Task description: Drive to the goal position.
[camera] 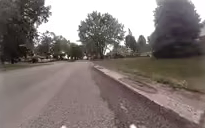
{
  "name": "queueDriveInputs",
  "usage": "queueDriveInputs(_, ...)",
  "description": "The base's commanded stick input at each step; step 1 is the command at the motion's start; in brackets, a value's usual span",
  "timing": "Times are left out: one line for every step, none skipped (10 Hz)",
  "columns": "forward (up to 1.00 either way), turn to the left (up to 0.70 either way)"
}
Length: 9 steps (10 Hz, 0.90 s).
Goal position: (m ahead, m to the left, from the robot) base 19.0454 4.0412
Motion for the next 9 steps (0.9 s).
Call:
queueDriveInputs(0.50,-0.46)
queueDriveInputs(0.50,0.00)
queueDriveInputs(0.50,0.00)
queueDriveInputs(0.50,0.00)
queueDriveInputs(0.50,0.00)
queueDriveInputs(0.50,0.00)
queueDriveInputs(0.50,0.00)
queueDriveInputs(0.50,0.00)
queueDriveInputs(0.50,0.00)
